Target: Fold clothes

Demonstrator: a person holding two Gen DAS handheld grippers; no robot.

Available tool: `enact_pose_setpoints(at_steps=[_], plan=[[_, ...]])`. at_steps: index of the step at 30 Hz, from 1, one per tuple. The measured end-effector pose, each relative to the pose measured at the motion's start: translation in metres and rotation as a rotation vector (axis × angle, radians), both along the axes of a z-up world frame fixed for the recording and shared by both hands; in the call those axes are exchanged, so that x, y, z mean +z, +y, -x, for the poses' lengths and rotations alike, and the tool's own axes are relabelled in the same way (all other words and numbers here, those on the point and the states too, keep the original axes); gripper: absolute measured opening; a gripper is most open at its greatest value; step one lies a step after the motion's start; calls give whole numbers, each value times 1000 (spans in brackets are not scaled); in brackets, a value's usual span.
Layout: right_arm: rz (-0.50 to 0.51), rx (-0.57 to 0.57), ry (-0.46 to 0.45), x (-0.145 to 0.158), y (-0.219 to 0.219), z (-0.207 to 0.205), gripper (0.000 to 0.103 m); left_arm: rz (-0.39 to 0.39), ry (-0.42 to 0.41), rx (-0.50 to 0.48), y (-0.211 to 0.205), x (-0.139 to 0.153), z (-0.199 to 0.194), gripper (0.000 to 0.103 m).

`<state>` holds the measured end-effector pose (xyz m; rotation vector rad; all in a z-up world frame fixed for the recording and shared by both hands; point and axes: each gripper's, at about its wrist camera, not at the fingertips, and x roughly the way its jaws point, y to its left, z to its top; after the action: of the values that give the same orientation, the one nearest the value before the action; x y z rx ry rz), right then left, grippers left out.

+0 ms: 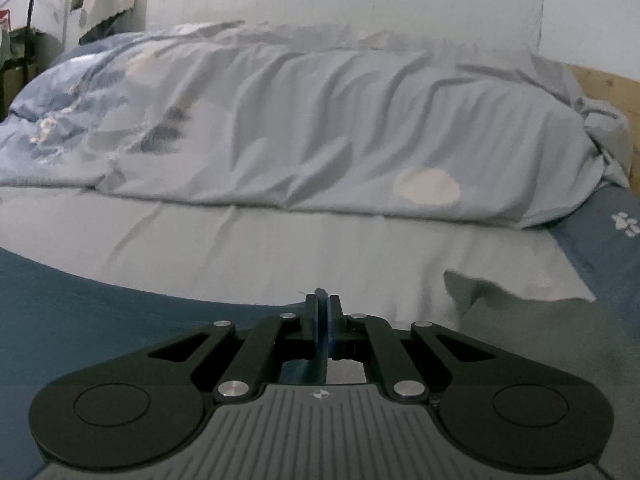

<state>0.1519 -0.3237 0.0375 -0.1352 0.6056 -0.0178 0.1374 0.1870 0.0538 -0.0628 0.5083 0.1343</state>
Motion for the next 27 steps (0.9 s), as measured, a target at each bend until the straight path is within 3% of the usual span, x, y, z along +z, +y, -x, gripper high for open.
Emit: enact_pose_setpoints(at_steps=[8, 9, 10, 12, 13, 15, 19, 27], plan=[[72, -90, 28, -7, -2, -3, 5, -42, 53, -15, -4, -8, -6, 11], [74, -111, 13, -3, -2, 1, 6, -36, 54, -17, -3, -6, -5, 21], [77, -132, -1, 1, -3, 6, 9, -27, 57, -22, -2, -5, -5, 36], [76, -173, -34, 9, -5, 15, 18, -2, 47, -41, 0, 0, 0, 56], [60, -186, -63, 17, -5, 24, 26, -8, 36, -40, -1, 3, 4, 60], [26, -206, -118, 31, -5, 43, 36, -27, 18, -23, -2, 10, 15, 62], [-55, -161, -175, 61, 0, 89, 37, 24, -5, -20, 7, 27, 47, 64], [-189, -65, -271, 107, 36, 206, 48, 26, 16, -34, 3, 63, 152, 69]])
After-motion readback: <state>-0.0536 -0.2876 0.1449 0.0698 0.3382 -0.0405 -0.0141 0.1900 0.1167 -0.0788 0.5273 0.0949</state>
